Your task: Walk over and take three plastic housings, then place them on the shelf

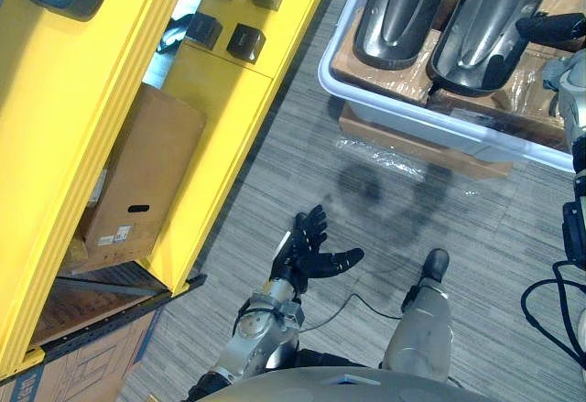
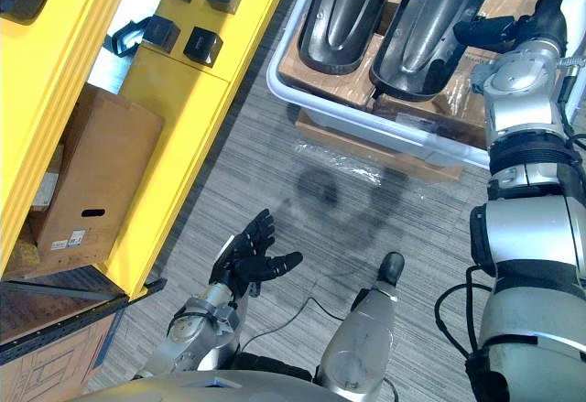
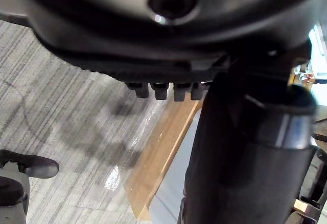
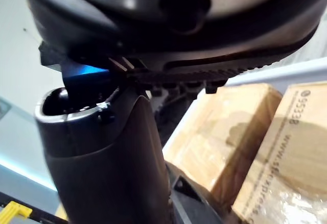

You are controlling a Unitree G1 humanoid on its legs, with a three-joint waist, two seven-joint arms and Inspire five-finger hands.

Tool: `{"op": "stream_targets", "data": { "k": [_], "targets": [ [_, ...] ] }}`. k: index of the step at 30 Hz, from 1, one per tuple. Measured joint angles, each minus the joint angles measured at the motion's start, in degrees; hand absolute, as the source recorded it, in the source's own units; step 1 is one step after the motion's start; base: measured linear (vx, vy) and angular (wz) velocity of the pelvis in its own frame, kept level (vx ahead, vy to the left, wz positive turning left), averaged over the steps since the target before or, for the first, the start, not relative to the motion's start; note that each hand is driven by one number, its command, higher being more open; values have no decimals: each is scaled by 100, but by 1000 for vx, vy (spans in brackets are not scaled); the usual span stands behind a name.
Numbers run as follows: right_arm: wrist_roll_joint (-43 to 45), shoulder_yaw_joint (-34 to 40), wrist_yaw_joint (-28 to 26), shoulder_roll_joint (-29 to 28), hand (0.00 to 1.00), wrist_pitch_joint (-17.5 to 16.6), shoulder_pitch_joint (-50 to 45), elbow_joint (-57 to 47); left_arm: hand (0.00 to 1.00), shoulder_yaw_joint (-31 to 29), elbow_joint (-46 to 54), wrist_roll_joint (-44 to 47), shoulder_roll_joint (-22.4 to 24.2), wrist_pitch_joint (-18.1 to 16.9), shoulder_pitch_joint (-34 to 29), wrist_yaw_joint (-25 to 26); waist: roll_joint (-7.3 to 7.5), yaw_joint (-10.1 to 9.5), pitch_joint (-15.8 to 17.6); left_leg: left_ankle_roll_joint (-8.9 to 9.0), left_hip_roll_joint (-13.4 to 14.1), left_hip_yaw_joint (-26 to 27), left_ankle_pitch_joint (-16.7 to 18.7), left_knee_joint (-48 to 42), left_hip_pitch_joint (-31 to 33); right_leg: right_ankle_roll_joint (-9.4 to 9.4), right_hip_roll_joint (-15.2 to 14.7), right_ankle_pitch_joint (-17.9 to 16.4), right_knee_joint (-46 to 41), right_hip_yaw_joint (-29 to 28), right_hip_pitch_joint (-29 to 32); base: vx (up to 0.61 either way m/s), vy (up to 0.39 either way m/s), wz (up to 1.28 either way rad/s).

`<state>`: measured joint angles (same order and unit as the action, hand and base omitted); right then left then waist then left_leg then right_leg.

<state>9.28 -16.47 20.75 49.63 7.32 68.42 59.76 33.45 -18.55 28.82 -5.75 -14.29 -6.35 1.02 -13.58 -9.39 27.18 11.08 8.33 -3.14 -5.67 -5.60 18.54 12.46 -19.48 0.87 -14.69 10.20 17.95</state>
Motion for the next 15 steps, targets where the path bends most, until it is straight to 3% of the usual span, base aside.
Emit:
{"op": "stream_targets", "data": {
  "k": [12, 13, 15],
  "targets": [
    [-223, 0, -253, 6, 100, 675, -27, 386, 100, 16, -5, 23, 129, -76, 180, 18, -21, -135, -14, -10, -86, -197, -52, -23, 219, -11, -77, -22, -36, 178, 91, -7, -34, 8],
    [-226, 1, -305, 7, 0, 737, -31, 429, 100, 15, -9, 24, 131, -75, 180, 18, -34, -129, -23, -9, -85, -212, -52, -34, 244, -18, -77, -29, -38, 206, 93, -16, -30, 6],
    [-227, 12, -324, 20, 0, 827, -28, 448, 100, 15, -34, 23, 138, -75, 181, 18, -61, -132, -42, -8, -86, -233, -51, -58, 277, -21, -76, -32, -40, 223, 96, -20, -32, 6]
  ]
}}
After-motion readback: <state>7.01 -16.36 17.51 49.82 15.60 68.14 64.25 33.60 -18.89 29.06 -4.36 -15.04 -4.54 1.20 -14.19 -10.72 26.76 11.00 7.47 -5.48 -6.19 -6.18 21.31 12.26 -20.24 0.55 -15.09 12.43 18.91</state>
